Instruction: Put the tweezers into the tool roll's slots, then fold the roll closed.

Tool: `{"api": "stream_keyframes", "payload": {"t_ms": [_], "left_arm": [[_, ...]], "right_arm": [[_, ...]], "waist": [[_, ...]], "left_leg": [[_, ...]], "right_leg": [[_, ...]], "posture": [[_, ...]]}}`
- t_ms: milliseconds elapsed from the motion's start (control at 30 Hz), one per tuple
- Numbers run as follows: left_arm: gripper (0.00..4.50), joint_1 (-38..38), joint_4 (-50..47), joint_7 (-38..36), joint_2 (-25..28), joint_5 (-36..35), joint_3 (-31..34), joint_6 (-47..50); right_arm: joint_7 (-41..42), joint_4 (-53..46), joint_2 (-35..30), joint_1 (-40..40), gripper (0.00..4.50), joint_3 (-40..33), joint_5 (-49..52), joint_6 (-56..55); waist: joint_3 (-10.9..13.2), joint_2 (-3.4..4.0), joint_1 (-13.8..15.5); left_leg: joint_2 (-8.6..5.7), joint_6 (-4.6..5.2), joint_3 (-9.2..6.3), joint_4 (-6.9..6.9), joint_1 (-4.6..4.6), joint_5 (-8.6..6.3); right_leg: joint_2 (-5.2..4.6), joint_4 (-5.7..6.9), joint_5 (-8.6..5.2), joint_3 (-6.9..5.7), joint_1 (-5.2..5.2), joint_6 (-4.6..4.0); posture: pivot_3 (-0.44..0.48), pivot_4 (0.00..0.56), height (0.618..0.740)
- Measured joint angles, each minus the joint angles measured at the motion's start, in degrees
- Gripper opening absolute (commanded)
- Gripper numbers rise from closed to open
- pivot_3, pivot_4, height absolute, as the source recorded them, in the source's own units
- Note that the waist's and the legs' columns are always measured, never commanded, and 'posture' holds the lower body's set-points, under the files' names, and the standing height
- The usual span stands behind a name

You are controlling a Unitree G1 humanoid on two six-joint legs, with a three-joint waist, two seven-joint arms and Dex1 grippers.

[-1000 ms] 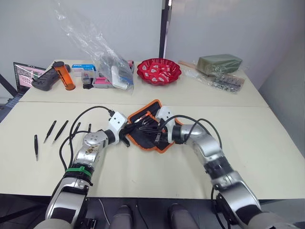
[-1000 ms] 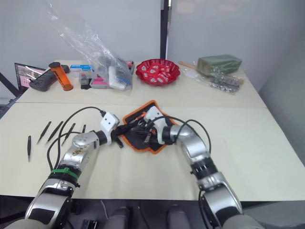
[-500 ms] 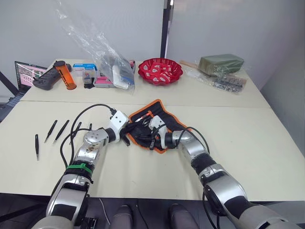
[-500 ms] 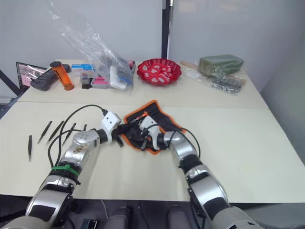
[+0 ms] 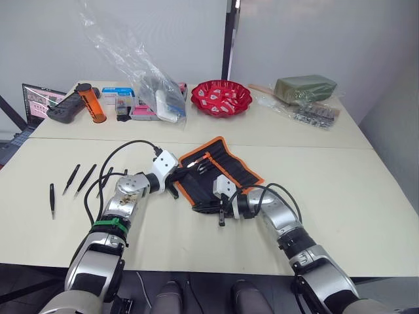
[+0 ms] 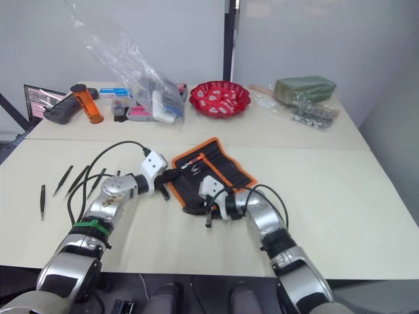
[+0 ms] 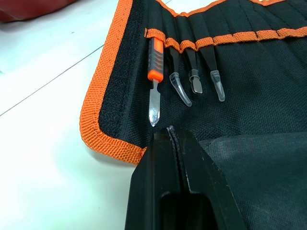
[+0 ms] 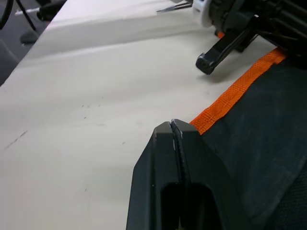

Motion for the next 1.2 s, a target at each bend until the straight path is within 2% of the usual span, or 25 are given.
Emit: {"api": "stream_keyframes", "payload": {"t_ms": [167,367,500,600,733,800,833,933,1033,1100,1200], "left_arm": [[0.01,0.14,0.07,-1.28,1.62,0.48,0.07,-2.65],[0.01,-0.26,0.98,-4.72,8.06,-2.54,6.12,-5.6],[0.01,-0.41,-3.99,-8.41,10.52,-6.11,9.17,-5.28],[0.01,0.03,-9.18,-10.08,12.31,-9.03,11.33,-2.31],[0.01,6.77,-19.35,-11.3,17.72,-14.24,16.41,5.78],[0.54,12.24,-24.55,-11.25,19.84,-16.48,18.93,10.21],[0.85,15.67,-27.48,-11.15,20.76,-17.54,20.41,12.52],[1.84,25.44,-34.92,-9.94,22.31,-21.11,26.58,18.15],[2.82,34.34,-39.88,-6.78,22.56,-21.76,34.17,19.74],[3.48,40.84,-43.16,-4.56,21.45,-21.83,39.59,19.9],[4.45,49.36,-46.52,-0.96,17.0,-22.94,46.93,20.04]], "right_arm": [[0.36,-2.68,-0.46,0.38,0.0,-0.16,0.2,0.82],[2.0,-12.0,-3.14,4.65,0.0,-0.63,4.43,7.57],[2.29,-18.93,-4.74,5.03,0.0,-1.46,8.15,13.92],[2.85,-25.36,-7.53,4.9,0.0,-3.86,12.31,19.27],[2.59,-30.23,-14.08,4.57,0.0,-11.76,18.99,26.11],[1.58,-30.05,-17.07,4.31,0.0,-15.48,20.58,28.69],[1.14,-29.25,-18.28,4.04,0.57,-16.9,21.23,29.6],[-0.34,-24.33,-20.6,3.99,1.55,-21.0,21.7,29.67],[-1.7,-19.14,-21.68,5.01,2.55,-24.15,21.37,26.42],[-2.15,-15.55,-22.86,6.0,3.26,-25.76,20.84,24.03],[-2.35,-9.75,-25.0,7.99,4.25,-28.38,19.55,20.05]], "waist": [[0.01,-0.01,0.01],[0.37,-0.04,-0.23],[0.6,-0.05,0.25],[0.7,-0.06,0.55],[0.8,-0.06,0.11],[0.82,-0.05,-0.06],[0.85,-0.09,-0.17],[0.97,-0.21,-0.36],[1.01,-0.26,-0.36],[1.02,-0.26,-0.37],[1.03,-0.26,-0.2]], "left_leg": [[0.0,0.0,0.0,-0.06,-0.09,0.0],[0.01,0.0,-0.01,-0.08,-0.6,0.01],[0.0,-0.04,-0.04,-0.04,-1.14,0.05],[0.01,-0.04,-0.05,-0.05,-1.18,0.05],[0.02,-0.03,-0.03,-0.08,-1.16,0.05],[0.03,-0.03,-0.03,-0.1,-1.13,0.05],[0.04,-0.03,-0.03,-0.1,-1.12,0.05],[0.06,-0.03,0.01,-0.09,-1.11,0.04],[0.05,-0.03,0.06,-0.1,-1.11,0.04],[0.03,-0.02,0.14,-0.12,-1.11,0.03],[0.03,0.0,0.21,-0.15,-1.12,0.01]], "right_leg": [[0.0,-0.03,0.0,0.0,-0.09,0.0],[0.0,-0.03,0.0,-0.02,-0.55,-0.01],[0.0,0.05,0.04,-0.05,-1.09,-0.02],[-0.01,0.01,0.04,-0.07,-1.11,-0.02],[-0.03,0.0,0.04,-0.04,-1.11,-0.03],[-0.04,0.02,0.02,-0.05,-1.1,-0.05],[-0.03,0.01,0.02,-0.05,-1.11,-0.07],[-0.05,-0.01,0.01,-0.04,-1.11,-0.1],[-0.09,-0.08,0.0,-0.02,-1.11,-0.11],[-0.16,-0.17,0.01,0.01,-1.11,-0.12],[-0.2,-0.46,0.05,0.04,-1.05,-0.16]], "posture": [[0.0,0.15,0.74],[0.0,0.15,0.74],[0.0,0.15,0.74],[0.0,0.15,0.74],[0.0,0.15,0.74],[0.0,0.15,0.74],[0.0,0.15,0.74],[0.0,0.15,0.74],[0.0,0.15,0.74],[0.0,0.15,0.74],[0.0,0.15,0.74]]}}
